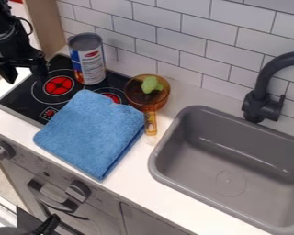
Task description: Put the yellow pot to the left side of the burner
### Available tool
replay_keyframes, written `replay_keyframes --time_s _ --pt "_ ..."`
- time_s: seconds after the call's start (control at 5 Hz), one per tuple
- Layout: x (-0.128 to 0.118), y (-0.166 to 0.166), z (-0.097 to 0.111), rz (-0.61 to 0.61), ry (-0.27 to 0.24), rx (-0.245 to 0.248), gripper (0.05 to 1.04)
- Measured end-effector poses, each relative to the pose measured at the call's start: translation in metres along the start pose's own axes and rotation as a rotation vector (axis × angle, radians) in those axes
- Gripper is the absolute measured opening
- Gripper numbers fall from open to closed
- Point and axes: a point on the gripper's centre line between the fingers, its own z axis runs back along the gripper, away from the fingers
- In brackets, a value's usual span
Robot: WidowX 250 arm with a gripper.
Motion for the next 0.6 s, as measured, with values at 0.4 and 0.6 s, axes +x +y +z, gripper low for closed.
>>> replay_keyframes --time_s 0.4,0.6 --pt "-0.023 -0.030 -0.014 0.049 0.077 -0.038 0.999" --pt "-0.021 -0.059 -0.002 0.055 0.067 -0.040 0.999"
